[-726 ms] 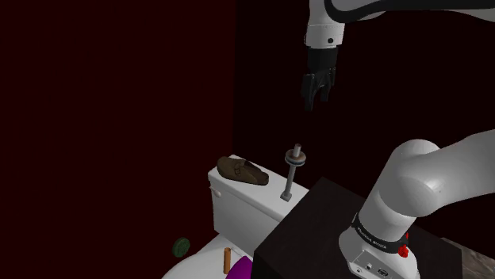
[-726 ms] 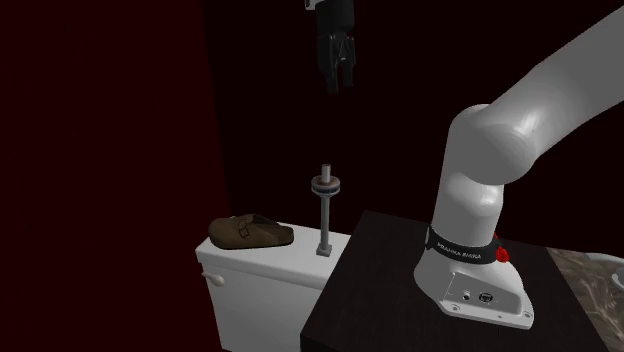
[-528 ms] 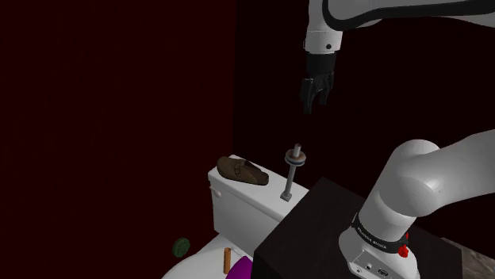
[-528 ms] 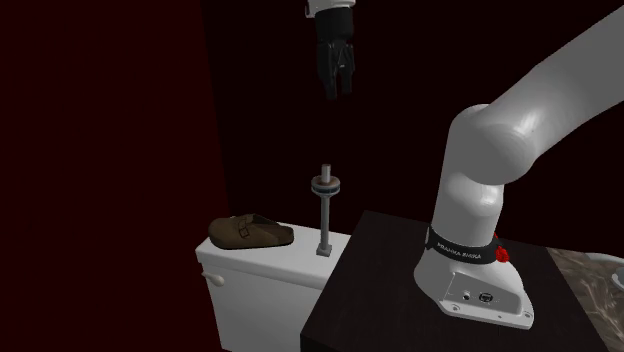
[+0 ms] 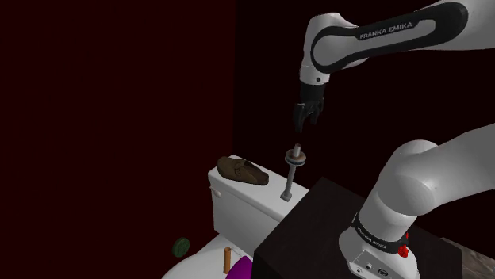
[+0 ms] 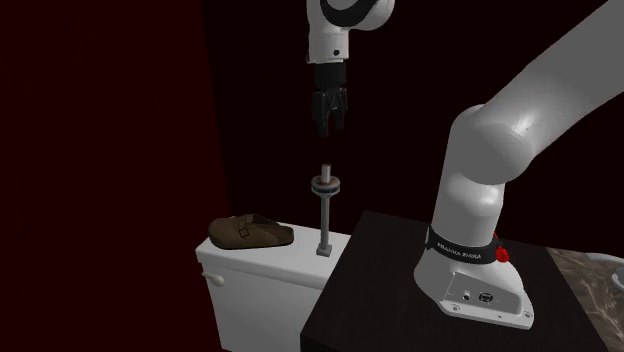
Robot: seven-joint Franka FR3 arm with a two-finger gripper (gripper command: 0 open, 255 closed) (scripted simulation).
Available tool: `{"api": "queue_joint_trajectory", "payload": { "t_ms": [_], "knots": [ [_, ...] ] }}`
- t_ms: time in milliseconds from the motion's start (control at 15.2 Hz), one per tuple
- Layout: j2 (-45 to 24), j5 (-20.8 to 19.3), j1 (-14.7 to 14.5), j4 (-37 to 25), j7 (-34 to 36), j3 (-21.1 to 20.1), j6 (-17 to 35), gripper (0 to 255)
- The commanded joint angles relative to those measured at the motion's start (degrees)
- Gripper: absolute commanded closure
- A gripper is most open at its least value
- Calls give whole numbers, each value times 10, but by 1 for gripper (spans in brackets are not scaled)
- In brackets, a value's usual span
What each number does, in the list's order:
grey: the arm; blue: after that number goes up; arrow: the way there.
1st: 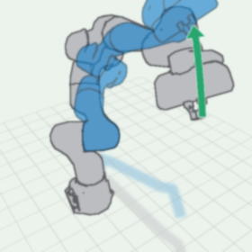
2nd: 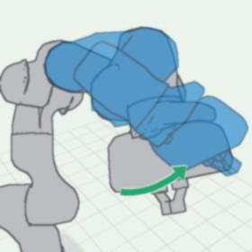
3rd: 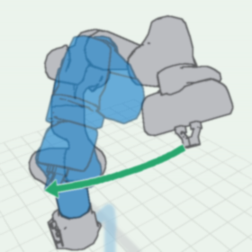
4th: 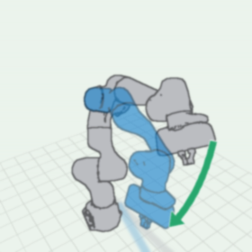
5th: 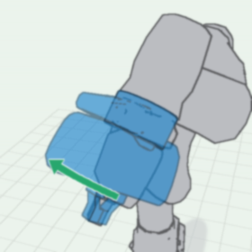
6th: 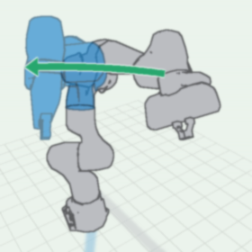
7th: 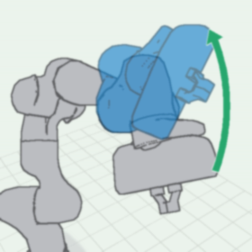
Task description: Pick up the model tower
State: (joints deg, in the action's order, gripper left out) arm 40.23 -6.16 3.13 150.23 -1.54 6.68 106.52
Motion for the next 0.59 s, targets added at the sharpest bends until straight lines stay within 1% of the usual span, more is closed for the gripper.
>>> {"api": "queue_joint_trajectory", "payload": {
  "t_ms": [0, 264, 330, 528],
  "knots": [
    [-17, -3, 5, 23, -6, 14, 49, 0],
    [-78, -5, 13, 53, -24, 44, 152, 0],
    [-90, -4, 13, 57, -28, 50, 170, 0],
    [-106, -5, 13, 71, -28, 53, 200, 0]
  ]
}}
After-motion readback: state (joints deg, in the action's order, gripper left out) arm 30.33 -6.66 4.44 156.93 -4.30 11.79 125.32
